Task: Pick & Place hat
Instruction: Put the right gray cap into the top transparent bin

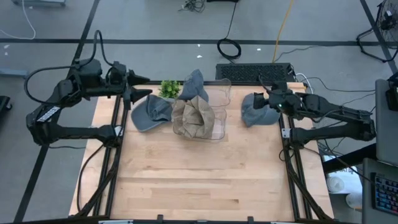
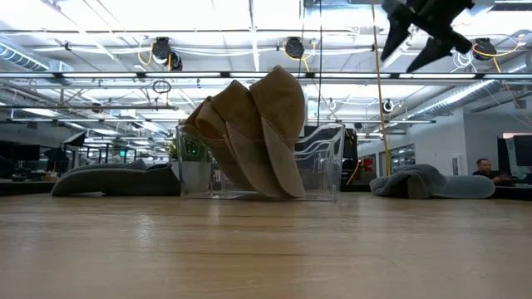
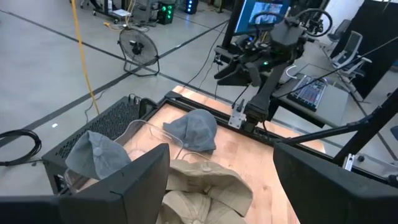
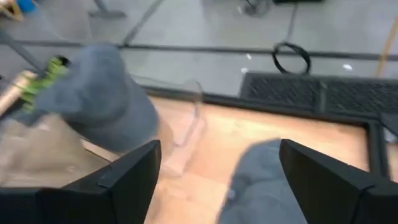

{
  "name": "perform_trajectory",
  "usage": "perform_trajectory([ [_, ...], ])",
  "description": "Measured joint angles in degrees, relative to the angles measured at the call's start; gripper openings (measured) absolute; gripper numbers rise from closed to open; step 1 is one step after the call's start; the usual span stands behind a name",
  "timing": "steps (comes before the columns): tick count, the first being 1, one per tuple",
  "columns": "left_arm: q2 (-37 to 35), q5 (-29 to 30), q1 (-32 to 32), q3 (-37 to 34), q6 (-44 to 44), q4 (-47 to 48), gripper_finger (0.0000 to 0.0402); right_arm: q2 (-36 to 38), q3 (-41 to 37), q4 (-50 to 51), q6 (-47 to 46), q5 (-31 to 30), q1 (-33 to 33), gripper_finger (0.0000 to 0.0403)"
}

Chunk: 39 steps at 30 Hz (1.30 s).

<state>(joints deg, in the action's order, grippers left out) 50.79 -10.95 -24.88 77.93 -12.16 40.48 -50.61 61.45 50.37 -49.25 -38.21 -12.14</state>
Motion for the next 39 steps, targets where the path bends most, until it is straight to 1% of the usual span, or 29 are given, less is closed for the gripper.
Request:
perform_trajectory([
  [5, 0.19, -0.07, -0.05, 0.0, 1.13, 0.94, 0.0296, -2.6, 0.0, 2.81, 1.31, 2.5, -6.98, 0.0318],
  [9, 0.19, -0.07, -0.07, 0.02, 1.33, 1.89, 0.0296, -5.01, 0.0, 7.55, -0.72, 3.26, -13.61, 0.0318],
  [14, 0.08, -0.12, -0.07, 0.0, 1.5, 3.28, 0.0296, -8.07, 0.0, 12.33, -0.63, 10.16, -22.32, 0.0318],
  [18, 0.1, -0.12, -0.07, 0.0, 2.6, 4.11, 0.0296, -10.31, 0.0, 12.54, 0.85, 14.8, -27.3, 0.0317],
  [23, 0.12, -0.05, -0.07, 0.0, 4.3, 4.89, 0.0296, -14.03, 0.0, 11.48, 1.94, 18.75, -30.97, 0.0317],
  [26, 0.12, 0.23, -0.07, 0.01, 4.32, 4.89, 0.0296, -16.5, 0.0, 12.26, 1.76, 18.9, -32.36, 0.0317],
  [30, 0.12, 0.28, -0.04, 0.02, 3.11, 4.89, 0.0296, -19.18, -0.02, 16.16, -1.24, 18.91, -34.2, 0.0317],
  [34, 0.12, 0.31, -0.07, 0.01, 1.6, 4.89, 0.0296, -20.92, -0.08, 20.03, -3.55, 18.93, -35.89, 0.0317],
  [36, 0.12, 0.3, -0.07, 0.0, 1.28, 4.91, 0.0296, -21.09, -0.79, 20.34, -4.18, 19.03, -36.69, 0.0317],
  [39, 0.12, 0.3, -0.07, 0.01, 0.36, 5.67, 0.0296, -21.12, -3.05, 19.96, -5.46, 21.44, -38.21, 0.0317],
])
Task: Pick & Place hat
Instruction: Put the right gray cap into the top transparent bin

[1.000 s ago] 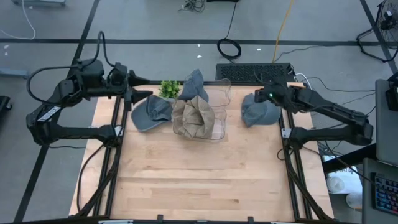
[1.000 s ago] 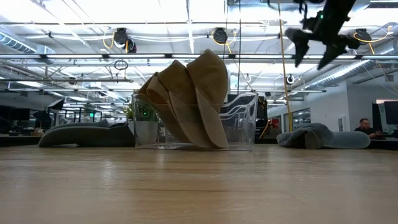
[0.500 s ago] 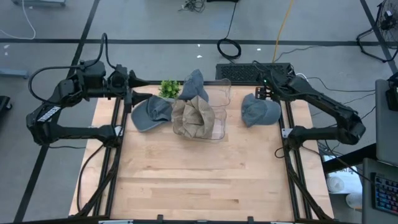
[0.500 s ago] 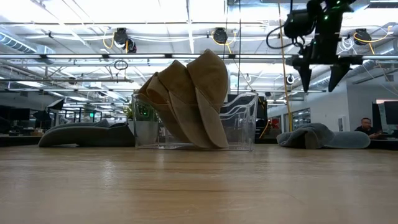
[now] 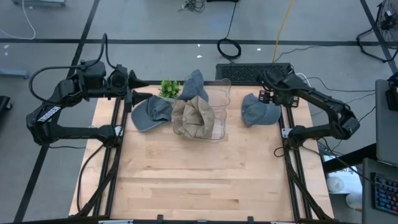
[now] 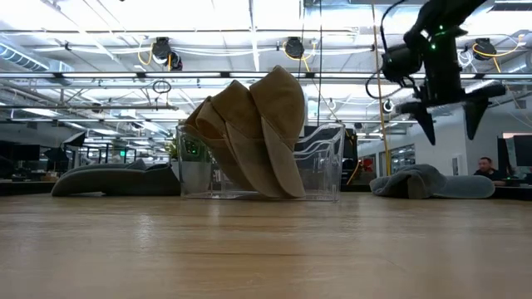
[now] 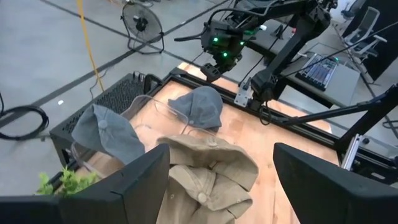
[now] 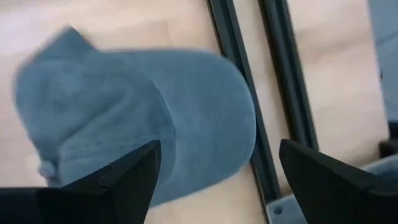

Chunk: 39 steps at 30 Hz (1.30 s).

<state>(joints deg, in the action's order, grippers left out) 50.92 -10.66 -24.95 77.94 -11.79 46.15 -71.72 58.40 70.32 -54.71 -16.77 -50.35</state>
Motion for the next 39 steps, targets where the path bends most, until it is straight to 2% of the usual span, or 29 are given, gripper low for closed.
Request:
perform_trajectory([
  [9, 0.0, -1.36, 0.0, 0.01, 0.33, 4.62, 0.0296, 0.0, -10.15, -8.08, 2.28, 6.5, -4.13, 0.0317],
  [16, 0.0, -1.44, 0.0, 0.01, 0.57, 7.61, 0.0296, 0.77, -14.88, -10.52, 4.68, 6.14, -8.22, 0.0317],
  [25, 0.0, -1.51, 0.0, 0.01, 0.61, 7.74, 0.0296, 5.96, -17.84, -19.68, 11.84, 6.95, -15.94, 0.0316],
  [30, 0.02, -1.52, 0.0, 0.01, 0.62, 7.67, 0.0296, 6.12, -20.6, -27.39, 15.01, 15.47, -19.84, 0.0314],
  [35, 0.02, -1.84, 0.0, 0.01, -0.09, 7.67, 0.0296, 6.5, -22.69, -33.11, 16.52, 15.39, -21.83, 0.0314],
  [39, 0.05, -2.61, 0.01, 0.01, -0.35, 7.62, 0.0296, 6.6, -23.88, -38.75, 17.45, 21.22, -22.64, 0.0314],
])
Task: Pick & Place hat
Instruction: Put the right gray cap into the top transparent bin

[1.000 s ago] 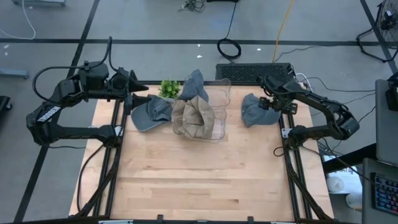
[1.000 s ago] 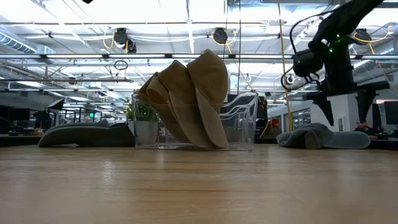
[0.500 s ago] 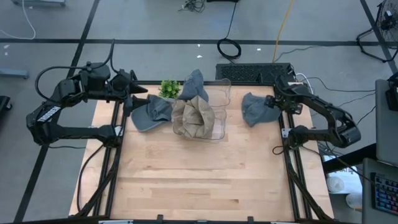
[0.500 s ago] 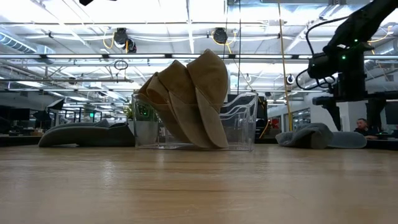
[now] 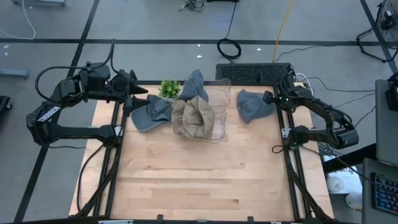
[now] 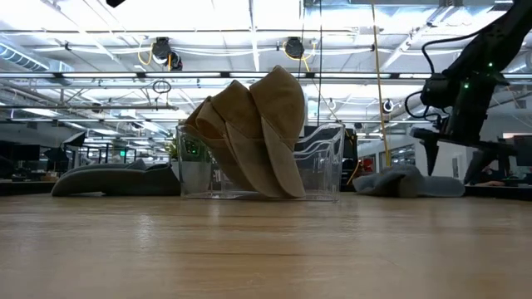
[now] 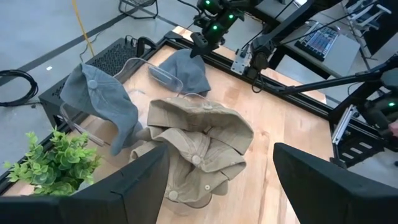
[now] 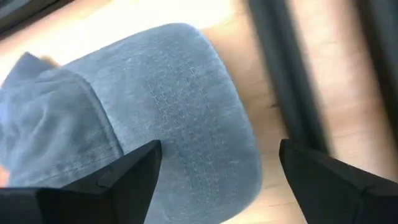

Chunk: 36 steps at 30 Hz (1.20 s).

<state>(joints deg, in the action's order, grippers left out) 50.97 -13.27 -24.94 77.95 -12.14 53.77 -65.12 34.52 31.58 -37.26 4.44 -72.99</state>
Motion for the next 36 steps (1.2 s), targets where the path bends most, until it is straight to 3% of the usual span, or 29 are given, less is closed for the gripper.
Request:
perform_trajectory([
  [4, 0.48, 0.01, -0.01, 0.02, 0.0, -0.06, 0.0296, 0.0, -1.35, -1.88, -1.36, 4.67, -0.17, 0.0314],
  [10, 1.27, -0.21, -0.12, 0.02, 1.05, -0.56, 0.0296, 0.09, -2.05, -5.18, -2.22, 17.97, -0.02, 0.0314],
  [13, 1.76, -0.26, -0.1, 0.02, 1.83, -0.72, 0.0296, 1.29, -2.07, -7.43, -2.75, 21.4, 0.93, 0.0314],
  [28, 3.63, -0.21, -0.12, 0.02, 1.51, -1.81, 0.0296, 3.8, -2.03, -13.86, -5.06, 21.82, 6.11, 0.0308],
  [36, 3.92, -0.3, -0.1, 0.02, 1.36, -3.81, 0.0296, 3.81, -2.03, -21.81, -9.57, 22.89, 9.59, 0.0221],
])
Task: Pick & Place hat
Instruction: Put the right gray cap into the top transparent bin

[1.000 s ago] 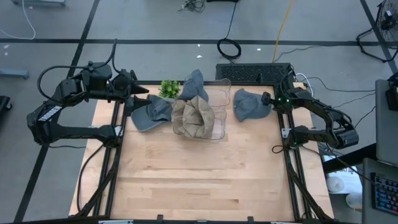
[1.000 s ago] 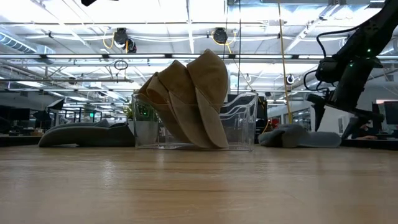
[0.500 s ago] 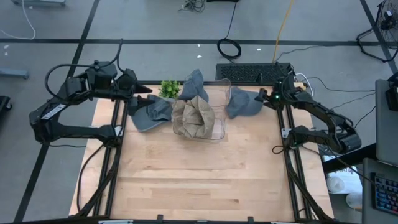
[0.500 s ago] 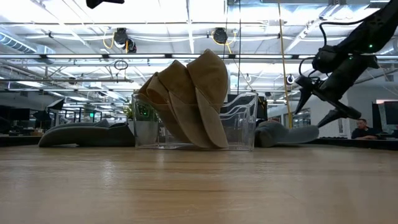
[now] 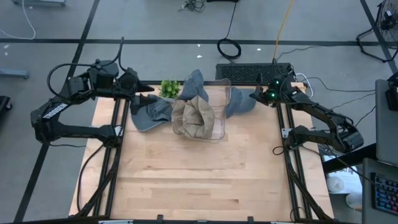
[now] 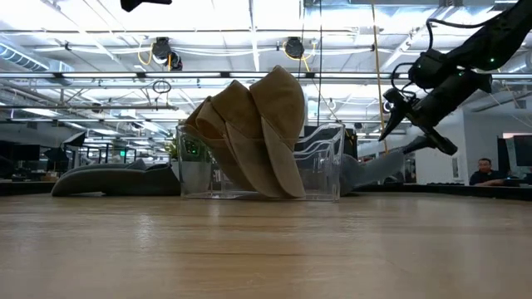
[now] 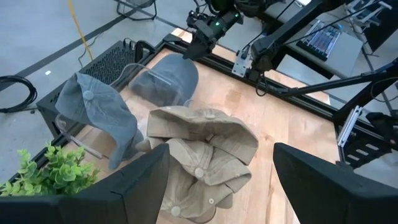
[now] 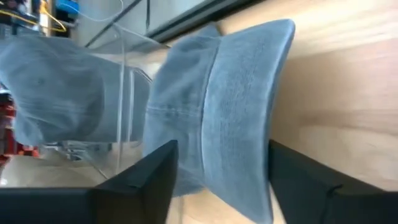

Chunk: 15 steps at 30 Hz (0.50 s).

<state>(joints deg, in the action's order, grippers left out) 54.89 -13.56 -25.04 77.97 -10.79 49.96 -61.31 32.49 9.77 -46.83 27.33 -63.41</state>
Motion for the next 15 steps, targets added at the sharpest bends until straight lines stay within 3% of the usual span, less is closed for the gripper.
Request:
perform_trajectory([
  [10, 0.0, 0.08, 0.0, 0.0, 0.62, -0.14, 0.0296, 0.04, 0.02, -6.41, -3.6, 2.77, 3.39, 0.0019],
  [15, -0.04, -0.09, -0.02, 0.0, 0.13, -0.36, 0.0296, 1.45, 0.02, -6.31, -5.16, 2.64, 3.53, 0.0005],
])
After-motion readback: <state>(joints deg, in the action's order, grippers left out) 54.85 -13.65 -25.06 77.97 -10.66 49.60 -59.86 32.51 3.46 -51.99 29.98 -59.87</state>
